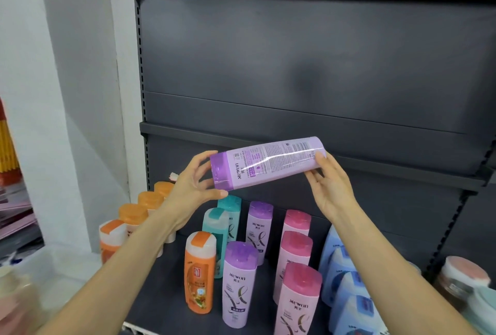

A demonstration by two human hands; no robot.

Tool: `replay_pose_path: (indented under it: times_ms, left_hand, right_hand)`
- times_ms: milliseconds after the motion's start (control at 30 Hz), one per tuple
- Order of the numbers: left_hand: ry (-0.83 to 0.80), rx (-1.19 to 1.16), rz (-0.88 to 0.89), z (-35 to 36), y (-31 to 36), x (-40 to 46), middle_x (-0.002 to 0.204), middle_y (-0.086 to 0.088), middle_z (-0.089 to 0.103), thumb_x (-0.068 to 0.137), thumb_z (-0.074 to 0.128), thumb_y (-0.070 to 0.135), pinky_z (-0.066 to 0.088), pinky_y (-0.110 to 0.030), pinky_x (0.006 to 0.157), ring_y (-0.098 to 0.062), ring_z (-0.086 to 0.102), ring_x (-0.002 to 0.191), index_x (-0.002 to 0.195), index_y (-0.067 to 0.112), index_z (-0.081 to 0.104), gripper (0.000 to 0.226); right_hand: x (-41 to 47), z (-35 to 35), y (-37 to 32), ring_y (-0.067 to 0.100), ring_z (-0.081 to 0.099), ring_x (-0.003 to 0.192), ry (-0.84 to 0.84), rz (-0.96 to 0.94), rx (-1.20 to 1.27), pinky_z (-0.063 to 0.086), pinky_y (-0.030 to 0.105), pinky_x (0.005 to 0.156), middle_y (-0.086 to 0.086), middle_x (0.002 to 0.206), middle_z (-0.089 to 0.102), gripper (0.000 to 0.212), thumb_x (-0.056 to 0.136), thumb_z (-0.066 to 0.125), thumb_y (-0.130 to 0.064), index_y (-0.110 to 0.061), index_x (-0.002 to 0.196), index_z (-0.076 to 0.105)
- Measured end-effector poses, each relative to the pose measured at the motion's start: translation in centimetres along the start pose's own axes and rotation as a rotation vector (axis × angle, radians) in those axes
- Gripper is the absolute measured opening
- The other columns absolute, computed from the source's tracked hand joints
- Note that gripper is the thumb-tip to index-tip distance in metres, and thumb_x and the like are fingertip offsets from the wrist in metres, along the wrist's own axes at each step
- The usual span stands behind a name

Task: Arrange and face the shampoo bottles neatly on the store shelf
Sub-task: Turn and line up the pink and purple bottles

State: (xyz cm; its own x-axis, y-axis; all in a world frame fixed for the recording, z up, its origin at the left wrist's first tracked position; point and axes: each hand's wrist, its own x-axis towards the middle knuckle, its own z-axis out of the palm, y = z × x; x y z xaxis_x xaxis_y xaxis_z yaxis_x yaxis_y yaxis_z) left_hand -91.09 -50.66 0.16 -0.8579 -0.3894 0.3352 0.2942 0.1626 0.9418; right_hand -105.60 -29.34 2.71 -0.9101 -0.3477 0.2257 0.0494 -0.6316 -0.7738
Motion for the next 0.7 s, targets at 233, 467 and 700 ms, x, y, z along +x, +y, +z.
replay_pose_path:
  times_ms: [233,467,700]
  left_hand:
    - [-0.001,-0.040,-0.002,-0.6,0.2,0.1,0.132,0.012,0.052,0.074,0.073,0.002,0.053,-0.041,0.092,-0.020,0.058,0.116,0.131,0.034,0.049,0.069]
    - [0.113,-0.316,-0.138,-0.1,-0.1,0.6,0.115,-0.011,0.064,0.087,0.059,0.008,0.059,-0.028,0.072,-0.023,0.068,0.094,0.111,0.019,0.063,0.026]
    - [0.143,-0.104,-0.254,0.0,0.6,1.3,0.106,-0.016,0.064,0.092,0.045,0.048,0.060,-0.028,0.066,-0.022,0.070,0.074,0.125,0.021,0.050,0.043]
  right_hand:
    - [0.1,-0.5,-0.3,0.013,0.068,0.096,0.046,-0.016,-0.181,0.054,0.027,0.086,0.006,0.110,0.069,0.031,0.091,0.060,-0.015,-0.002,0.120,0.061]
    - [-0.4,-0.9,0.4,0.015,0.061,0.114,-0.146,-0.044,-0.223,0.047,0.024,0.099,0.006,0.120,0.066,0.028,0.094,0.052,-0.012,-0.006,0.120,0.061]
    - [0.1,-1.2,0.7,0.021,0.065,0.106,-0.048,-0.023,-0.304,0.051,0.030,0.096,0.007,0.106,0.071,0.034,0.088,0.062,-0.015,-0.006,0.121,0.057]
